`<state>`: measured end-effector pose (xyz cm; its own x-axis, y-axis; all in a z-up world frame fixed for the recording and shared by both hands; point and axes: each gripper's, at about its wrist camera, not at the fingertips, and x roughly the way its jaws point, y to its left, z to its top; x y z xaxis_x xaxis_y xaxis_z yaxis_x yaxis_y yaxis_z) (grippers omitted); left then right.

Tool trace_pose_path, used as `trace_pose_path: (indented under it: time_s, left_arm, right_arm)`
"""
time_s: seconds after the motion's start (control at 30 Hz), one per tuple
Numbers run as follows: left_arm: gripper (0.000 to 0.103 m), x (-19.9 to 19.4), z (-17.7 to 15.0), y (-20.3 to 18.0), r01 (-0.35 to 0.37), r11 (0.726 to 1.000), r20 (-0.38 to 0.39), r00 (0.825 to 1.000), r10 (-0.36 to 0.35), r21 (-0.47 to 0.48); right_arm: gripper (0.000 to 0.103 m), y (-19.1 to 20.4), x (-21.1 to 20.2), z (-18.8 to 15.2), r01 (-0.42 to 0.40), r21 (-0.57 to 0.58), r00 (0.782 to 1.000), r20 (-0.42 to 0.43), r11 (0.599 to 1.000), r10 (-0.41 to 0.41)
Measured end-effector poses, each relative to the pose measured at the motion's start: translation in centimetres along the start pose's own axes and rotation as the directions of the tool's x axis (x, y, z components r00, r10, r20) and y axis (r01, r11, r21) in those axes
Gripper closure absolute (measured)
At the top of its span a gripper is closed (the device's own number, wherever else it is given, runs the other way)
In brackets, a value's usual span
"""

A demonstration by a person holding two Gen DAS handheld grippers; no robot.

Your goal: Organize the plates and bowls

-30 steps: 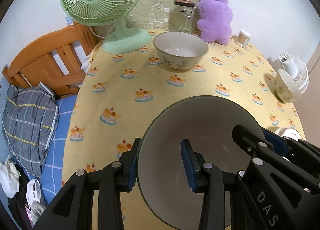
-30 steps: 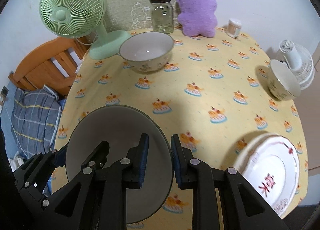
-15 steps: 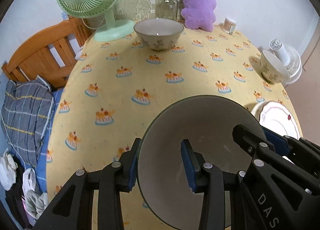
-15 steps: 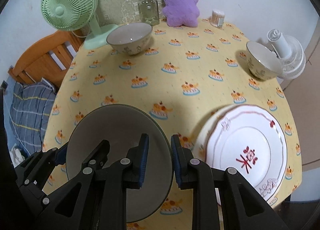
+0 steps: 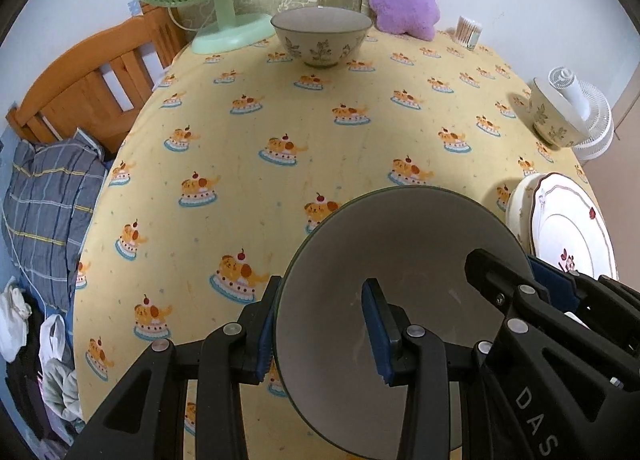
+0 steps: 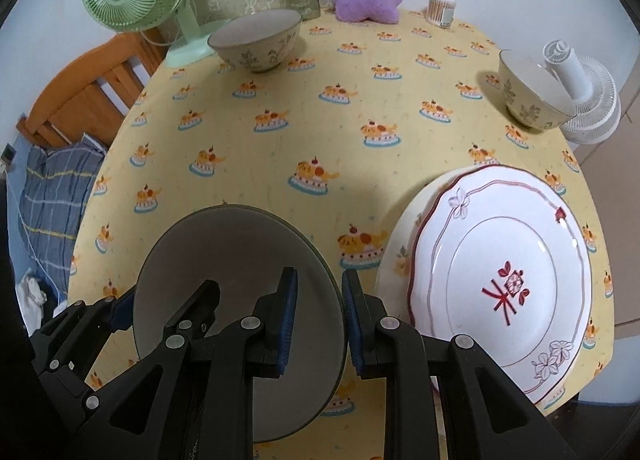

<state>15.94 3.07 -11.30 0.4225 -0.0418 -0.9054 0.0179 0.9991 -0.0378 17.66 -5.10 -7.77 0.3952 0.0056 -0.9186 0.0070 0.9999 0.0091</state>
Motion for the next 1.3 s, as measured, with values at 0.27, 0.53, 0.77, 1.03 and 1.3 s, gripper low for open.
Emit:
trace_pose_path:
  time_s: [0.27,0.53,0.77,1.03,1.3]
  left_arm:
    - [0.064,0.2,0.0,-0.2,-0.004,1.000,-0.004,1.000,0.004,0.010]
    - [0.030,0.4,0.2,-0.4,0.035,0.999,-0.054,0.998,-0.033,0.036]
    - [0.014,-1.1,0.6,0.3,0.032,0.999,-0.010,0.999,-0.032,0.032]
    - [0.011,-2.5,2.5,0.9,0.016,1.000,0.032,0.999,-0.016,0.013]
    - [0.011,-3.8,6.8,1.3,-0.001,1.000,0.115,0.993,0.004,-0.027]
  right_arm:
    - [0.077,-0.1,0.1,0.0,-0.003,-0.012,1.000,0.003,1.000,0.003]
    - [0.068,-0.1,0.5,0.1,-0.008,-0.017,0.999,-0.038,1.000,0.007]
    - [0.028,0.2,-0.9,0.4,-0.032,-0.032,0.999,0.006,0.999,0.032]
    - [0.026,0.9,-2.2,2.0,-0.034,-0.047,0.998,0.049,0.998,0.037]
    - [0.025,1.3,-3.4,6.0,-0.065,-0.060,0.990,0.120,0.996,0.072]
